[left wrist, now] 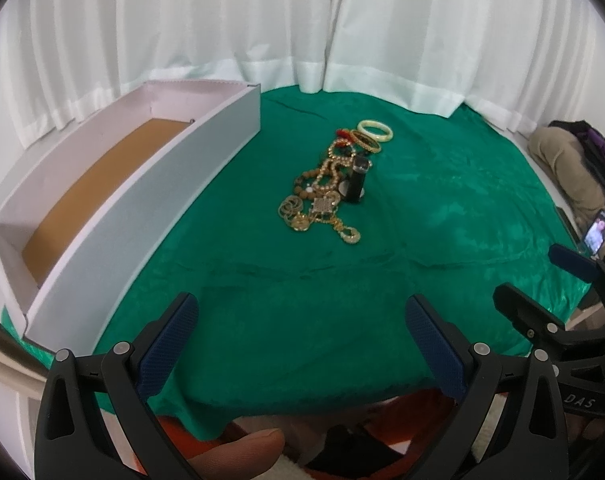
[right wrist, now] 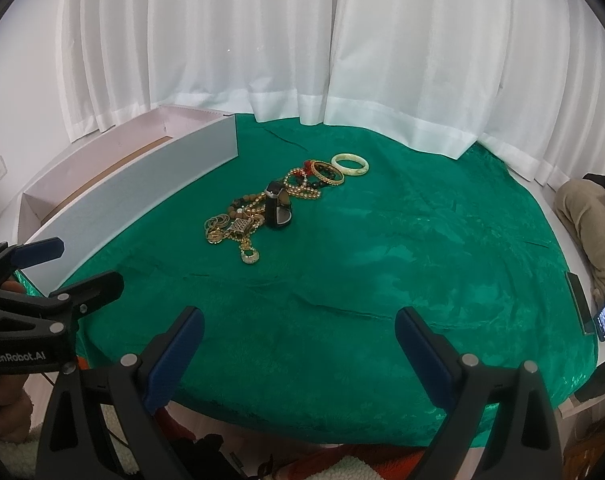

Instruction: Organize jewelry

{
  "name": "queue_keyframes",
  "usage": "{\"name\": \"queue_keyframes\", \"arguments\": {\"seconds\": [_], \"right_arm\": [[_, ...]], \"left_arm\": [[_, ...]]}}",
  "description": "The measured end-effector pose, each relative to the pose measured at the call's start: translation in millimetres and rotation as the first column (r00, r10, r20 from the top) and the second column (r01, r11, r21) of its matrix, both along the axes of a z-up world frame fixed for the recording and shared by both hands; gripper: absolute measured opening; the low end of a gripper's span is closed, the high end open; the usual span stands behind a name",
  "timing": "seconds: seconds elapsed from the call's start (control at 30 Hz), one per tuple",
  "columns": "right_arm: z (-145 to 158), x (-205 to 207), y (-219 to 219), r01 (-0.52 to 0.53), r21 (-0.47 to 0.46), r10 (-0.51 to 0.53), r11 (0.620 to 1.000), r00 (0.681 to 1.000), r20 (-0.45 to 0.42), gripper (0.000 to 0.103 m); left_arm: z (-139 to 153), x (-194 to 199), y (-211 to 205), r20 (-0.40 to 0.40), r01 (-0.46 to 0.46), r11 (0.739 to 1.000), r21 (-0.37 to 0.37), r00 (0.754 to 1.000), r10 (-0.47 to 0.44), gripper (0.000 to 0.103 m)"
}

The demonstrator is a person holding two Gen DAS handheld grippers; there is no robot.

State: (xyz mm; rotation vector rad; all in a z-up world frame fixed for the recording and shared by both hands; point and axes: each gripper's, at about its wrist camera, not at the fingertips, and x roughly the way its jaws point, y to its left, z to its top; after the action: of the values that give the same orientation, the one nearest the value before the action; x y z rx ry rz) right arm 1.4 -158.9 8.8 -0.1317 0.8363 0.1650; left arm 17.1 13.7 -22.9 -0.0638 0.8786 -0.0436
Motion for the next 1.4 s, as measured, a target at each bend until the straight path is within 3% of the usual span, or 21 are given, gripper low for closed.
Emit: {"name": "queue_keyframes", "arguments": {"seconds": [0.67, 1.0, 1.2, 1.37, 1.4], "right_arm": [[-6.6, 9.5, -8.1, 0.023, 0.014, -0.023, 1.000, 0.999, -0.037, 0.098], [-11.9, 13.8, -11.6, 0.035, 0.019, -0.034, 0.999, 0.998, -0.050, 0.098], [-18.5, 18.3, -12.8, 0.040, 0.024, -0.038, 0.999, 0.997, -0.072, 0.098], [-19.5, 17.9, -13.4, 0.036, 0.029, -0.034, 0.999, 0.997, -0.073, 0.098], [-19.6, 17.8, -12.7, 0.039, 0.027, -0.037, 0.999, 0.997, -0.071, 0.098]], "left_arm": [[-15.1, 11.9, -2.2, -0.067, 0.023, 0.999, 0.023, 0.998, -0.022, 0.102], [-15.4, 23.3, 3.4, -0.052, 0.024, 0.999, 0.029, 0.998, -0.023, 0.103], [-26.1, 72.9, 16.0, -0.092, 0.079, 0.991, -0.108, 0.992, -0.089, 0.102], [-53.1, 133.1, -8.6, -0.132, 0.168, 0.983, -0.075, 0.975, -0.177, 0.097], [-58.4, 140.4, -11.9, -0.141, 0.176, 0.982, -0.067, 0.973, -0.184, 0.086]]}}
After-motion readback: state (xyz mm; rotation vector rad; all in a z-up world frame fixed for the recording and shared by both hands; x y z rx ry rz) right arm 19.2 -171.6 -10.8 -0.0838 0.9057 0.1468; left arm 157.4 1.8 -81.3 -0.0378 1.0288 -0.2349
